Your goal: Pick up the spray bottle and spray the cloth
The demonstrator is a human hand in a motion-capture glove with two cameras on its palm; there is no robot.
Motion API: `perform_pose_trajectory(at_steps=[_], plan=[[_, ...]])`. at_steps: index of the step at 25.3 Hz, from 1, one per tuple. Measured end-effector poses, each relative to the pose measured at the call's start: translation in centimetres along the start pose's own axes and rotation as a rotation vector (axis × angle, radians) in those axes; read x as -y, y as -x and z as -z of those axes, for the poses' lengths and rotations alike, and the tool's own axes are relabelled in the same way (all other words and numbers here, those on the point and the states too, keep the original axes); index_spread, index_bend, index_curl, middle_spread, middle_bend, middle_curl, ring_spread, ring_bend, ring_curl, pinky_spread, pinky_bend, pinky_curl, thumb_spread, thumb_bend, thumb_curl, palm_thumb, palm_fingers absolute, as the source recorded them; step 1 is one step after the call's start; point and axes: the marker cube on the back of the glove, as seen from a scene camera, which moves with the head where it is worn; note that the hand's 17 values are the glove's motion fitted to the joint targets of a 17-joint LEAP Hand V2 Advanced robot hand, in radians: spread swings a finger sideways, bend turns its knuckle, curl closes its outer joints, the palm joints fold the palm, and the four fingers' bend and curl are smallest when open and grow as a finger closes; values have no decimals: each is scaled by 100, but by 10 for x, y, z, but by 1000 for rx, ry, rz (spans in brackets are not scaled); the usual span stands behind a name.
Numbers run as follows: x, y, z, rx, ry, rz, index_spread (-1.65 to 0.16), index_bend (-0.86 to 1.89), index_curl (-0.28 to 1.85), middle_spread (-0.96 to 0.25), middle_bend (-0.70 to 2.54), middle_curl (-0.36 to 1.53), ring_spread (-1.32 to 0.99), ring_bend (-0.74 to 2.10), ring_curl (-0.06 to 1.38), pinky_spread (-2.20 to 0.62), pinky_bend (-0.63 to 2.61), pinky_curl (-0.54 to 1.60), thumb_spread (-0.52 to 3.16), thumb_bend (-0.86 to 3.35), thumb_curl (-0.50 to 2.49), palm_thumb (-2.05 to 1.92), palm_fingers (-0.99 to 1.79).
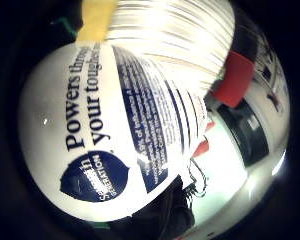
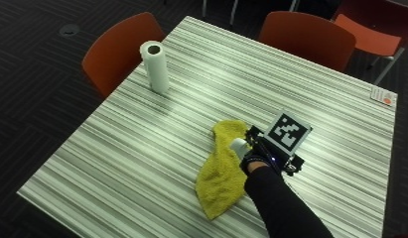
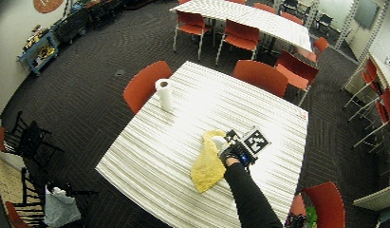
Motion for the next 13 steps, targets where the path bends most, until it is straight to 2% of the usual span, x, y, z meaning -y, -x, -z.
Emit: perform_pose_trajectory(at_steps=[6, 13], plan=[[12, -17, -15, -252, -54, -148, -16, 56, 62, -10, 62, 58, -10, 48, 48, 10, 16, 17, 54, -2, 77, 121, 82], [12, -22, -23, -270, -67, -145, -17, 53, 62, -11, 60, 58, -12, 47, 49, 10, 15, 20, 53, -2, 78, 121, 85]])
